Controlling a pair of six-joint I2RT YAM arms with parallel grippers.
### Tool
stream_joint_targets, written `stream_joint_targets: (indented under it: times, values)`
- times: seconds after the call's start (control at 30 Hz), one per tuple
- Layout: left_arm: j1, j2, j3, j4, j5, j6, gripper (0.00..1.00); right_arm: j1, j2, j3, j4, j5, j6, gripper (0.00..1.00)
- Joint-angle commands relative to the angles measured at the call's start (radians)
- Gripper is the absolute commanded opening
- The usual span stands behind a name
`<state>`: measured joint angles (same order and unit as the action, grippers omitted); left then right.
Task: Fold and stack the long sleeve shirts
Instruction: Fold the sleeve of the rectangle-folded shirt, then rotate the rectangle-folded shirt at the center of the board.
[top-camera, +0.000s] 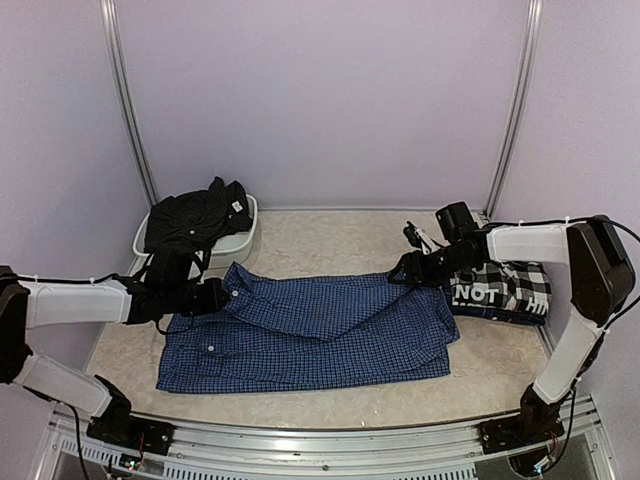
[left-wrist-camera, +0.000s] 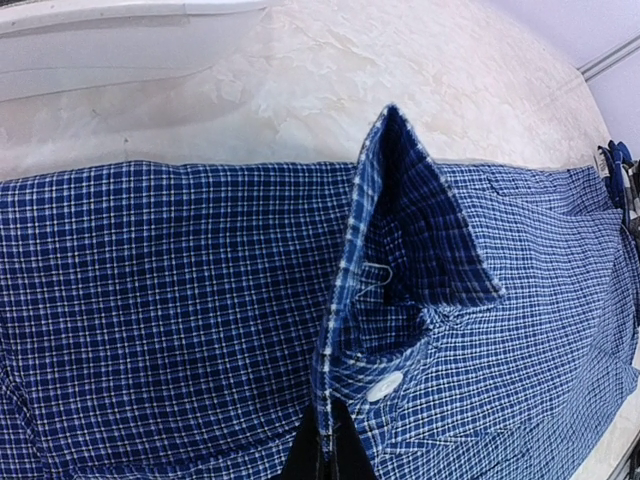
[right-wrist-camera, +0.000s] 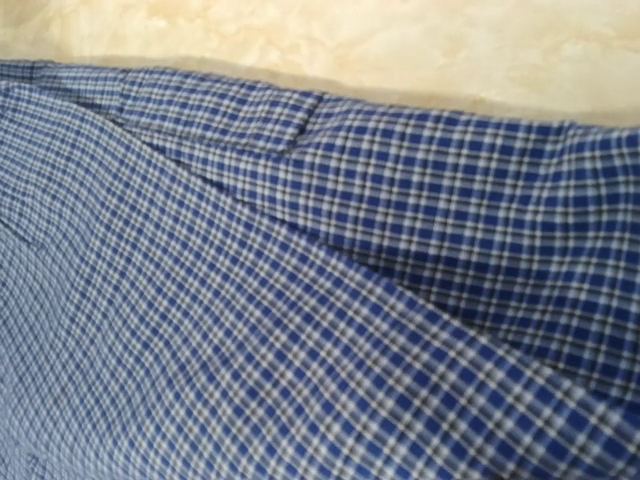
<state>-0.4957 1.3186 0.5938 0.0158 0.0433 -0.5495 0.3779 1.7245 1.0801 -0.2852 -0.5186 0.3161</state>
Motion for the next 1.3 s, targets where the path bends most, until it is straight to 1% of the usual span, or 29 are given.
stream_joint_targets:
  times: [0.0, 0.17, 0.4, 0.43, 0.53, 0.77, 0.87, 0.93, 1.1, 1.27]
  values:
    - [0.008, 0.013, -0.022, 0.031, -0.03, -0.012, 0.0, 0.012, 0.01, -0.004, 0.018, 0.008, 0.001, 0.66]
    - [0.008, 0.011, -0.045, 0.033, -0.033, -0.018, 0.0, 0.012, 0.013, -0.004, 0.021, 0.006, 0.003, 0.66]
    - [0.006, 0.004, -0.073, 0.035, -0.053, -0.034, 0.06, 0.012, 0.016, 0.001, 0.02, 0.003, 0.001, 0.66]
    - [0.006, -0.001, -0.075, 0.035, -0.071, -0.036, 0.08, 0.013, 0.017, 0.0, 0.02, 0.003, 0.001, 0.66]
    - [0.006, -0.007, -0.075, 0.023, -0.1, -0.036, 0.2, 0.016, 0.013, -0.007, 0.02, 0.003, 0.001, 0.66]
    - [0.006, -0.032, -0.062, -0.003, -0.189, -0.046, 0.37, 0.017, -0.013, -0.035, 0.014, 0.021, 0.003, 0.66]
    - [0.005, -0.06, -0.058, -0.01, -0.215, -0.051, 0.49, 0.02, -0.04, -0.051, 0.001, 0.043, 0.003, 0.66]
    - [-0.004, -0.082, -0.06, 0.004, -0.206, -0.044, 0.55, 0.026, -0.066, -0.063, -0.013, 0.065, 0.004, 0.66]
    - [-0.066, -0.095, -0.06, 0.1, -0.113, -0.003, 0.63, 0.067, -0.146, -0.11, -0.049, 0.141, 0.014, 0.66]
    - [-0.122, -0.021, -0.033, 0.185, -0.05, 0.022, 0.66, 0.133, -0.197, -0.169, -0.05, 0.212, 0.028, 0.66]
